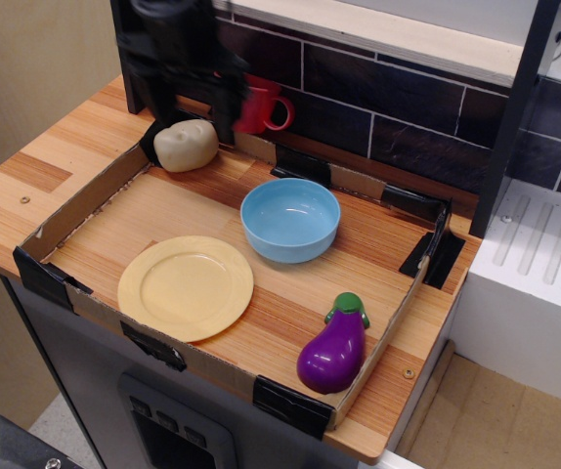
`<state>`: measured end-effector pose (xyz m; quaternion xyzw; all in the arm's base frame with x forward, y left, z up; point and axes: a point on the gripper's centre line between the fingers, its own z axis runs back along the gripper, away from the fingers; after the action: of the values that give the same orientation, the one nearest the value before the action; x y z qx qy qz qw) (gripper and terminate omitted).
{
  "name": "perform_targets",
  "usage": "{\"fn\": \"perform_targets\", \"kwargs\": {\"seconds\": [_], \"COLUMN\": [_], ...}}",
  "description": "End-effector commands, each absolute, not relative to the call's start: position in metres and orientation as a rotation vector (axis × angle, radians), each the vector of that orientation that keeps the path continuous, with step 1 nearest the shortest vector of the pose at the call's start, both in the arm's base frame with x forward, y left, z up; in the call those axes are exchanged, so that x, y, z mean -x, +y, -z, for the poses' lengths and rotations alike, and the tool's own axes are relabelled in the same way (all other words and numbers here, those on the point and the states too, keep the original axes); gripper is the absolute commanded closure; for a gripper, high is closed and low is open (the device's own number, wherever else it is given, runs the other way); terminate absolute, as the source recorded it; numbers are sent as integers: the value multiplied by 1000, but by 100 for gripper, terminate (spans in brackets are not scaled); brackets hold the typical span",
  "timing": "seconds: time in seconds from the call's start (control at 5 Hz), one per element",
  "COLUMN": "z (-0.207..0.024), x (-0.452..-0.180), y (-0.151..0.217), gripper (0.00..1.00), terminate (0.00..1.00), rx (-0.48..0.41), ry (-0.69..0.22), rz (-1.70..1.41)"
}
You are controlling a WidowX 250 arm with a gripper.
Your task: Put bowl on plate
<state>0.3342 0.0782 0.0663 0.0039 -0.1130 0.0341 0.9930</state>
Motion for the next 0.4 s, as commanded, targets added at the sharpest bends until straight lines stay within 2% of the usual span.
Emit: {"fn": "perform_targets", "kwargs": {"seconds": [0.0, 0.2], "z": [-94, -81], "x": [-321, -317], "y": [21, 2], "gripper": [0, 0], "terminate": [0, 0], "rx": [48, 50], "ry": [-252, -190], "rz": [-1, 5]}}
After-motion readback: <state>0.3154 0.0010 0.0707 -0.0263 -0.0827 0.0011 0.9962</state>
